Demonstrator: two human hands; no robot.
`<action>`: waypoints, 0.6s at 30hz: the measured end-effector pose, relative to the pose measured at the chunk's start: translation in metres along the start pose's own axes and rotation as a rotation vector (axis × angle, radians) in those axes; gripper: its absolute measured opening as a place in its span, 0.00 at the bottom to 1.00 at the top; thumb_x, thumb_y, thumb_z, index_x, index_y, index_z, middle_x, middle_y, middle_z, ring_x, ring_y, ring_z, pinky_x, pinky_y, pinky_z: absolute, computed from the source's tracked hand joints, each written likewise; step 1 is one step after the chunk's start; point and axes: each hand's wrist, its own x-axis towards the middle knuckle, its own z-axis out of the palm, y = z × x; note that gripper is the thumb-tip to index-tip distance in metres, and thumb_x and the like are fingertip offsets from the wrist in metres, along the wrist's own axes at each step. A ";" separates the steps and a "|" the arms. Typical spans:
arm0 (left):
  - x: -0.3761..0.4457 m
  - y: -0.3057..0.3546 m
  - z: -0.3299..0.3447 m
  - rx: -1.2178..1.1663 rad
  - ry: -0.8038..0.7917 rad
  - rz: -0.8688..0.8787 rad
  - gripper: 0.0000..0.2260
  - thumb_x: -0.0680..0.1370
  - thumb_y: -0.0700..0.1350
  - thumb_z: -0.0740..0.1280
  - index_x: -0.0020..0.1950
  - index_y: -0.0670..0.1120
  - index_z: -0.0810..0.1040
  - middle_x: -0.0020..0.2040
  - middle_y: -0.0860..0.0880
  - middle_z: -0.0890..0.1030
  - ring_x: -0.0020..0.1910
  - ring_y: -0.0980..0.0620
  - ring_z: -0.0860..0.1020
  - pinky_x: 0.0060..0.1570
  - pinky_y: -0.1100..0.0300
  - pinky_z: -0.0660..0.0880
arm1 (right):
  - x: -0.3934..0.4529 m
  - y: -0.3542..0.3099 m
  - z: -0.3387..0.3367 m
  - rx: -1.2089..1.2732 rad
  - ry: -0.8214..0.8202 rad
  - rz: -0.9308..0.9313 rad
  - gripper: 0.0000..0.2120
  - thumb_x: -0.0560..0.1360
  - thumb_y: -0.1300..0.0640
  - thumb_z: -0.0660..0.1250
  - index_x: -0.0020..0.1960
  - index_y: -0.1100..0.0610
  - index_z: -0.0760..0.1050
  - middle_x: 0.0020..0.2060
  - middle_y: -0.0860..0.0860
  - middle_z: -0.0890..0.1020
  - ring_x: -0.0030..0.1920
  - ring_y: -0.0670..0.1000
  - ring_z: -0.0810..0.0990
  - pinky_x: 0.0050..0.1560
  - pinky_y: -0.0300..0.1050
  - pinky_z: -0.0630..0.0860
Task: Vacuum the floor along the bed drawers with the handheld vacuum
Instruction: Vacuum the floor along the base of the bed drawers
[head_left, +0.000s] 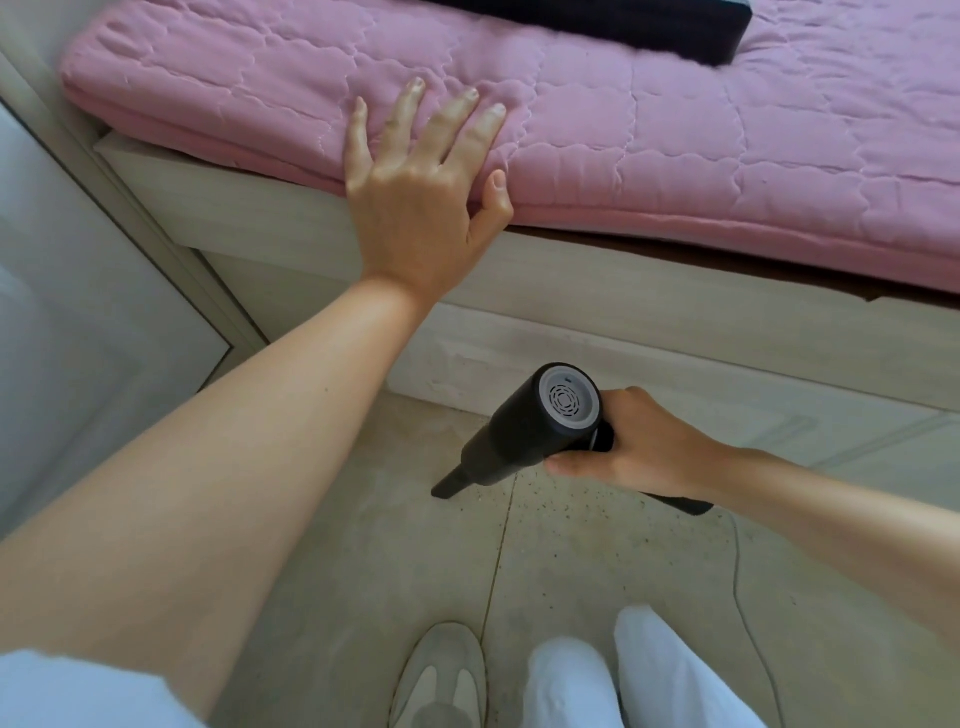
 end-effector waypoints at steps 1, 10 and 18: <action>0.000 0.000 0.000 0.002 0.000 0.004 0.18 0.79 0.51 0.61 0.66 0.52 0.82 0.65 0.52 0.82 0.67 0.42 0.77 0.67 0.33 0.68 | 0.000 0.001 0.000 0.002 0.003 0.000 0.14 0.68 0.49 0.75 0.48 0.37 0.73 0.43 0.39 0.82 0.46 0.40 0.80 0.48 0.38 0.76; -0.002 -0.001 0.004 0.003 0.038 0.019 0.18 0.79 0.51 0.61 0.66 0.51 0.82 0.65 0.52 0.81 0.66 0.41 0.78 0.67 0.33 0.69 | -0.009 0.005 -0.010 -0.021 0.017 0.026 0.13 0.69 0.48 0.75 0.50 0.39 0.74 0.42 0.38 0.81 0.46 0.37 0.79 0.44 0.32 0.74; -0.002 0.000 0.003 0.000 0.027 0.006 0.18 0.80 0.51 0.60 0.67 0.51 0.81 0.65 0.51 0.81 0.67 0.41 0.77 0.68 0.34 0.67 | -0.017 0.011 -0.023 -0.042 -0.080 0.047 0.13 0.69 0.49 0.75 0.52 0.48 0.78 0.42 0.43 0.83 0.44 0.42 0.81 0.44 0.38 0.77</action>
